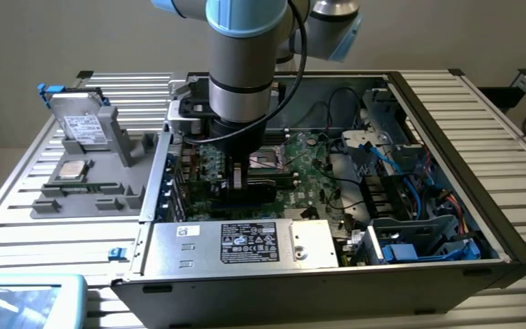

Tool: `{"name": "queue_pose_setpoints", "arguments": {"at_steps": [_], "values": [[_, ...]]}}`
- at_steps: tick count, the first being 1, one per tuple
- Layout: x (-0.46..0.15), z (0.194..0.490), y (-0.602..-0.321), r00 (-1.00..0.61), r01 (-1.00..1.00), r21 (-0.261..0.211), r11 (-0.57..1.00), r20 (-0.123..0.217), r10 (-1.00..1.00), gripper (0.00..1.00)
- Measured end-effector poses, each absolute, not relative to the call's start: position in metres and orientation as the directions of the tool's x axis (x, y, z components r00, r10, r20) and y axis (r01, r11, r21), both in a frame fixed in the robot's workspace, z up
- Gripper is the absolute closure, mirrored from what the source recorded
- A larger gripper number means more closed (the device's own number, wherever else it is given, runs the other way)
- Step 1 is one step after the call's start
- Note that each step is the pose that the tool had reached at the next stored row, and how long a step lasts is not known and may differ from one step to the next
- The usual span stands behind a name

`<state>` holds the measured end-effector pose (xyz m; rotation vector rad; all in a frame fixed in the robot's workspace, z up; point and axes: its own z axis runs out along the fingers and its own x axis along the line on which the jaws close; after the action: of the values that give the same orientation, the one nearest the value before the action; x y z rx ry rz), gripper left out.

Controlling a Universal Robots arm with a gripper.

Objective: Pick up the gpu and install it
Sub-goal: 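Insert the gpu into the slot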

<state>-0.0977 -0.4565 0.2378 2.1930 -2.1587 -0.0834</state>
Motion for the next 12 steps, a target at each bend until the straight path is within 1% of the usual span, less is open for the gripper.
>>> {"name": "queue_pose_setpoints", "arguments": {"at_steps": [12], "values": [[-0.0972, 0.2377, -0.4565, 0.010, -0.997, 0.083, -0.009, 0.006, -1.000, 0.72]]}}
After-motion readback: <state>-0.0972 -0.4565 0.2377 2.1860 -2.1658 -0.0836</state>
